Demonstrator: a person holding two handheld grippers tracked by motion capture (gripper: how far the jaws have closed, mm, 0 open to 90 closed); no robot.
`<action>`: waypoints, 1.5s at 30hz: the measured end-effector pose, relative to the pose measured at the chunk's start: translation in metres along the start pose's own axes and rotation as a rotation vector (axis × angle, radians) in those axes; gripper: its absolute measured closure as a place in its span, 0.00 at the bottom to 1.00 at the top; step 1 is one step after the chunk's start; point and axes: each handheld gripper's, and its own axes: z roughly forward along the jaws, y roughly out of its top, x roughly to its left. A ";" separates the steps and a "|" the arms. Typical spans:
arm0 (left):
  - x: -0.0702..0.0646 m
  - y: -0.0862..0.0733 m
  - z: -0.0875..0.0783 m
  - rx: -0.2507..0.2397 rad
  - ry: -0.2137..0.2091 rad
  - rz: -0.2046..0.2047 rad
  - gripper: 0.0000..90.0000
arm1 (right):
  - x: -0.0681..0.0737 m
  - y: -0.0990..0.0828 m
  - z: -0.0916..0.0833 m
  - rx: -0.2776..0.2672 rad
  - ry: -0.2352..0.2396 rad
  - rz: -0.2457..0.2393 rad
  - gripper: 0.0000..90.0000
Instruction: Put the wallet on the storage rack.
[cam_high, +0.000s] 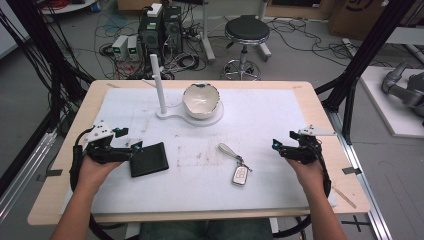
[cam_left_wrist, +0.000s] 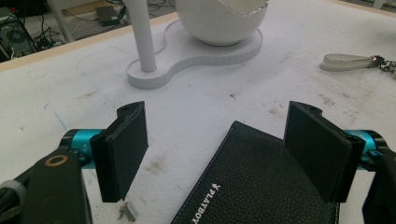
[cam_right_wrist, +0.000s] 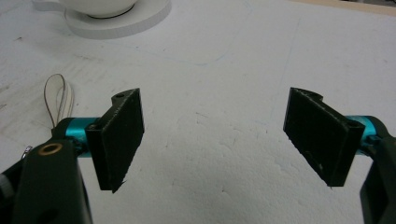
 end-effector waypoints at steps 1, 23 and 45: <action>0.000 0.000 0.000 0.002 0.001 0.003 0.24 | 0.000 0.000 0.000 -0.001 0.001 -0.001 0.23; 0.002 -0.002 -0.024 -0.003 0.018 0.008 0.24 | 0.034 0.025 0.014 -0.038 0.087 -0.067 0.23; 0.017 -0.026 -0.074 -0.023 0.105 -0.017 0.25 | 0.140 0.076 0.086 0.004 0.330 -0.175 0.23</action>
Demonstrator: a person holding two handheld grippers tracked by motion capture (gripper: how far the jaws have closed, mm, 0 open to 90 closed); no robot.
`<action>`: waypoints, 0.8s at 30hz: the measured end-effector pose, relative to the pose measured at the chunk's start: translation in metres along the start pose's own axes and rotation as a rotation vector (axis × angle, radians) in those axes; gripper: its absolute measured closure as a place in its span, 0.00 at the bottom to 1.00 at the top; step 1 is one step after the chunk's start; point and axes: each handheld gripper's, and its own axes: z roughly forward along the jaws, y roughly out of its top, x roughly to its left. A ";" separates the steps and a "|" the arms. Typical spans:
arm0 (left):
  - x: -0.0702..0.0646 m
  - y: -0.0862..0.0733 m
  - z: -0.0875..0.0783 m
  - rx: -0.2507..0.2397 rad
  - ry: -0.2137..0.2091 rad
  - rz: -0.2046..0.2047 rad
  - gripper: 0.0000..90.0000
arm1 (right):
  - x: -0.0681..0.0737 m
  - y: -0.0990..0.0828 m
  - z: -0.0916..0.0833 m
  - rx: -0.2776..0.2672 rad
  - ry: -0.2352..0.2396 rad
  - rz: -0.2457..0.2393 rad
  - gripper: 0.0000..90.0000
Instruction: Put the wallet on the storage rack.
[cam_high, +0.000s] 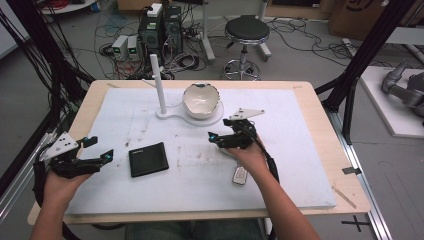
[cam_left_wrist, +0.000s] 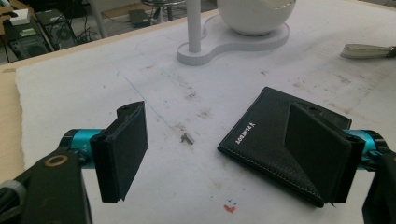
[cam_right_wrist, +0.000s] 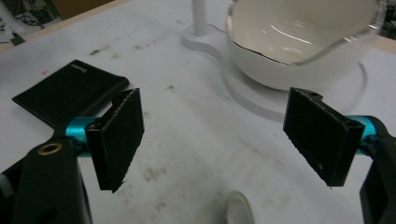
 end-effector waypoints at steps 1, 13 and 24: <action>0.000 0.000 -0.001 0.001 0.003 0.005 0.24 | 0.005 0.003 0.005 0.001 0.009 -0.006 0.23; 0.002 0.000 0.001 -0.001 0.009 -0.001 0.24 | 0.046 0.015 0.060 0.074 0.098 -0.050 0.23; -0.001 0.004 0.006 0.005 -0.001 0.012 0.24 | 0.070 0.012 0.107 0.150 0.150 -0.043 0.23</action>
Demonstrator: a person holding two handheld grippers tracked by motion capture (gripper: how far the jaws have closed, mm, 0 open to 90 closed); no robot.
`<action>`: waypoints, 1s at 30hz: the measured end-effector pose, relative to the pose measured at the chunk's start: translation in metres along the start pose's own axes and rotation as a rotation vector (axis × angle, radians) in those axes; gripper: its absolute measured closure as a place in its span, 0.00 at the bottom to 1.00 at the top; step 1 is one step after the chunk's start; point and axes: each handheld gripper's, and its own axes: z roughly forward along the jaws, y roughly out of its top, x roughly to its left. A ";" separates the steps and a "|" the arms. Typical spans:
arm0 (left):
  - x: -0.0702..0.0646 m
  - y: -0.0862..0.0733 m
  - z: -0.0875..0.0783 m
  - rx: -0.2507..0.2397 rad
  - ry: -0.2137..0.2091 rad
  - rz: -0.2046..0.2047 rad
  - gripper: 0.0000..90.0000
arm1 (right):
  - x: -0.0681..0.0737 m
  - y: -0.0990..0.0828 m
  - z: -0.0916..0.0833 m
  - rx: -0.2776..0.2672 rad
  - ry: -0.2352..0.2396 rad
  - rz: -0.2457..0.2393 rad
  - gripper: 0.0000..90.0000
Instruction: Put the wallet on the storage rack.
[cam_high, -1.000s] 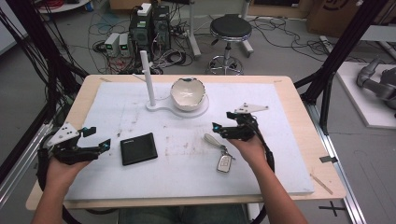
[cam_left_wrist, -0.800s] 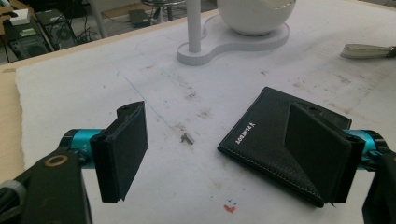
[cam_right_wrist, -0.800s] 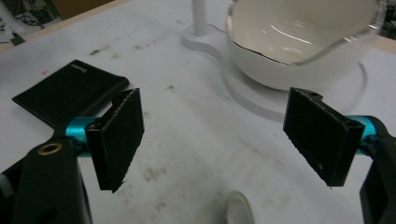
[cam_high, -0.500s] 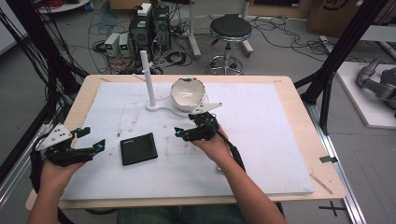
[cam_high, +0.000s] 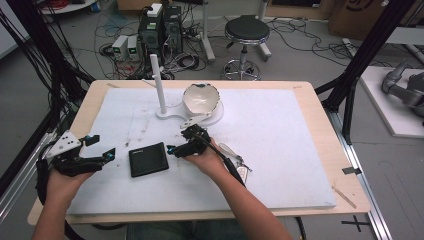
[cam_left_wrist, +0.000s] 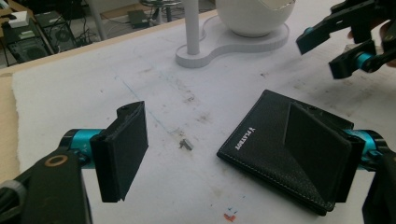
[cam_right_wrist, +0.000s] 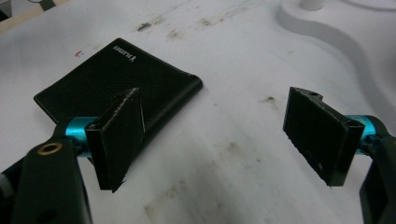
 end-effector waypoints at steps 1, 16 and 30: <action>-0.001 0.001 0.002 0.001 -0.003 0.001 0.24 | 0.002 0.000 0.005 0.004 0.010 0.000 0.23; -0.003 0.002 0.005 0.012 -0.008 0.017 0.24 | 0.026 -0.004 0.044 0.089 0.077 0.016 0.41; -0.004 0.001 0.006 0.025 0.003 0.017 0.24 | 0.024 -0.005 0.040 0.093 0.137 0.096 0.83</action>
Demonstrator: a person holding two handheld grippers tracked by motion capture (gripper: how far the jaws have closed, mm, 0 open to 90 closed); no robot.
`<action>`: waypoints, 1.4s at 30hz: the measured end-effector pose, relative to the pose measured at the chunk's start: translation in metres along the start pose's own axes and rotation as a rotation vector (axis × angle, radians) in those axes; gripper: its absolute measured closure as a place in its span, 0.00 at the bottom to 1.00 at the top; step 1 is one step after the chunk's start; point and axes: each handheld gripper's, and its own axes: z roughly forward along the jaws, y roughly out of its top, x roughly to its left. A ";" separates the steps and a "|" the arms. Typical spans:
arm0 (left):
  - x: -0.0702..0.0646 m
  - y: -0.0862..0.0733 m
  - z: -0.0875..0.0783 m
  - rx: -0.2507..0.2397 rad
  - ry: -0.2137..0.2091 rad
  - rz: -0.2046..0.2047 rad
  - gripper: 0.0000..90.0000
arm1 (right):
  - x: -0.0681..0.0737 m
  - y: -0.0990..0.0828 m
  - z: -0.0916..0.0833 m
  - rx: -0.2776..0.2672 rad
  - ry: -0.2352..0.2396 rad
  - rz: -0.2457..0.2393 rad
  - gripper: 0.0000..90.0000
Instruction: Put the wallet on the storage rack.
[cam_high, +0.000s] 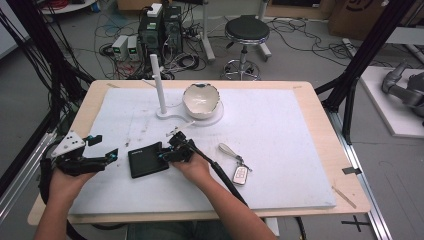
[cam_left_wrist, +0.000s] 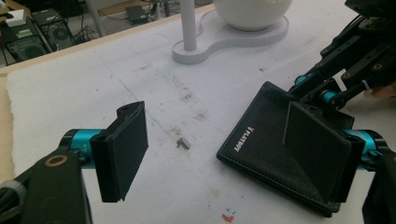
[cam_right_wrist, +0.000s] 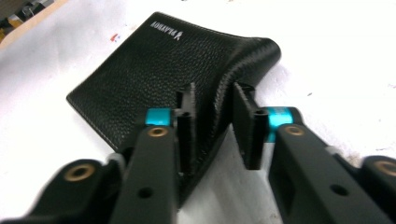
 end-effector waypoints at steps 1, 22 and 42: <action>0.001 -0.001 0.000 0.001 0.003 -0.004 0.24 | 0.001 0.000 0.000 -0.008 0.002 -0.012 0.89; 0.002 0.000 0.000 -0.015 0.004 -0.007 0.25 | -0.012 0.013 -0.062 -0.117 -0.062 -0.072 0.95; -0.002 0.004 0.005 -0.031 -0.017 -0.008 0.25 | -0.036 0.041 -0.160 -0.235 -0.237 -0.165 0.95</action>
